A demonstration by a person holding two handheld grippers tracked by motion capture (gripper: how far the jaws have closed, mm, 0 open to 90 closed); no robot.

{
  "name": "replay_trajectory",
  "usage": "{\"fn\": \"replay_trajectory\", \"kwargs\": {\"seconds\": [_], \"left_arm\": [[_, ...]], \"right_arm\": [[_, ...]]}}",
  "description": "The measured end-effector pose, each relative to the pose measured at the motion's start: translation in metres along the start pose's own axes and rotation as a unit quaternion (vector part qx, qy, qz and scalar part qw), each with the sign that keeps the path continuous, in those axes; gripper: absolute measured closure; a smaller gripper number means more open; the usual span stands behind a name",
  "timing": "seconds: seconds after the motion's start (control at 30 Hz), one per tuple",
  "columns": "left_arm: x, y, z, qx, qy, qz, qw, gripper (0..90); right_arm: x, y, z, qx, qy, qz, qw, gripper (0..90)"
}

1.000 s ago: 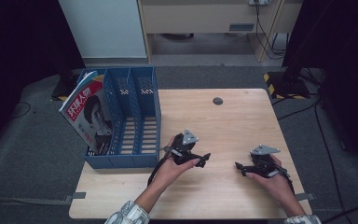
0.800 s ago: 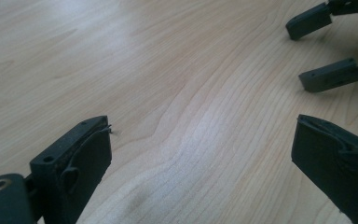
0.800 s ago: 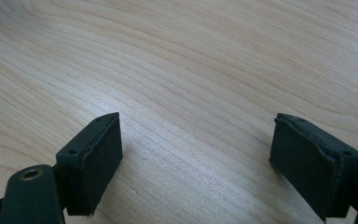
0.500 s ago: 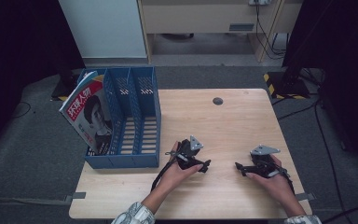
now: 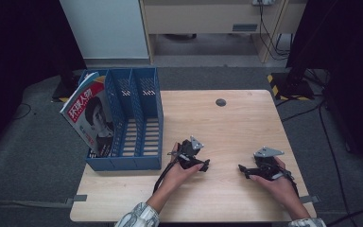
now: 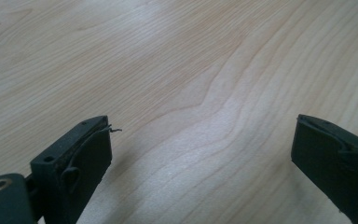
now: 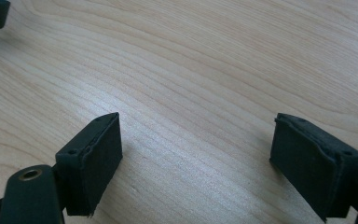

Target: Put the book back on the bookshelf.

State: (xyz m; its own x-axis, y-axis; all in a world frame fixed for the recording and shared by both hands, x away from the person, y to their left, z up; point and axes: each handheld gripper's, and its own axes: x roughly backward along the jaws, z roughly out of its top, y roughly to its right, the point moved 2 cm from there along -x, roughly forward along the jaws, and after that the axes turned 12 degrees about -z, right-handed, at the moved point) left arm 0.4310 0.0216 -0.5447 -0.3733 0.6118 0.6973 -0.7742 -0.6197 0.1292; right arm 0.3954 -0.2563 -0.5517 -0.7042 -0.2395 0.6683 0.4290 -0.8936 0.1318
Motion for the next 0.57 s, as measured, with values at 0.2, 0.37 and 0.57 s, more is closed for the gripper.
{"fn": "replay_trajectory", "kwargs": {"seconds": [0.2, 0.37, 0.57], "left_arm": [[-0.0041, -0.0049, -0.0039, 0.01, 0.0, 0.004, 0.9999, 3.7], [-0.0044, -0.0068, -0.0047, 0.016, 0.001, -0.001, 0.9999, 2.2], [-0.0049, -0.0058, -0.0049, 0.027, 0.0, 0.012, 0.9996, 0.0]], "right_arm": [[0.0, 0.0, 0.0, 0.0, 0.0, 0.0, 1.0, 16.8], [0.0001, 0.0, 0.0, 0.0, 0.0, 0.001, 1.0, 16.8], [0.0004, -0.0004, -0.0002, -0.001, 0.0, -0.001, 1.0, 16.8]]}}
